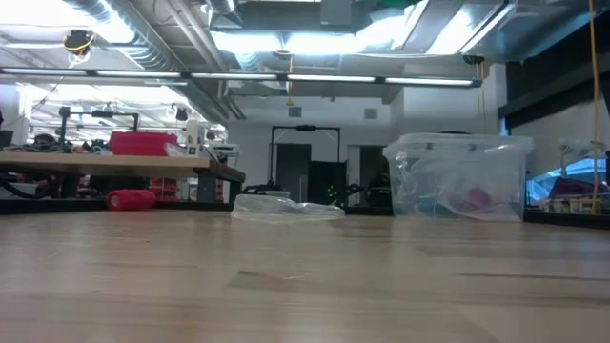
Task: Roll bandage
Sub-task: Roll the green bandage
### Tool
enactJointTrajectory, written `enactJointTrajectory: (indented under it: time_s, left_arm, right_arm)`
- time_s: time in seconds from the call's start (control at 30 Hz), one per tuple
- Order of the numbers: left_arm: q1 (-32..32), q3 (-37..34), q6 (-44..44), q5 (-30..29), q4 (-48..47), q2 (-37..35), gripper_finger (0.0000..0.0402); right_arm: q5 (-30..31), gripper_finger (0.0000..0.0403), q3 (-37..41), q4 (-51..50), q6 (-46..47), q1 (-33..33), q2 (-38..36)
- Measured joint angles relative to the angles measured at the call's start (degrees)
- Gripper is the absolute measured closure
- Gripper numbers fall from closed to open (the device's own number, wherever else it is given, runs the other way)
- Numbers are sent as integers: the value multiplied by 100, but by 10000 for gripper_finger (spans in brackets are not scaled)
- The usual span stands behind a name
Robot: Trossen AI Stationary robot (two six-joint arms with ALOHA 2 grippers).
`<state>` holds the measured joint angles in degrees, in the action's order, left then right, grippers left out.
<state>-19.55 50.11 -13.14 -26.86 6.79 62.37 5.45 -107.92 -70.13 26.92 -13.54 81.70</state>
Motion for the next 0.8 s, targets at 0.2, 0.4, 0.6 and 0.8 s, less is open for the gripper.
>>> enactJointTrajectory:
  time_s: [0.2, 0.4, 0.6, 0.8]
  left_arm:
    - [8, 0, -302, -895, -1447, -869, 385]
    - [15, 0, -628, -1129, -2169, -1332, 385]
    - [4, 0, -907, -990, -2159, -1187, 385]
    - [8, -7, -1157, -1008, -2222, -828, 385]
  right_arm:
    - [-43, 123, 0, 20, 0, 0, -151]
    - [-45, 123, -2, 22, 0, 0, -285]
    - [-174, 123, -2, -97, -256, 4, -279]
    - [168, 123, 314, -374, -691, 479, -307]
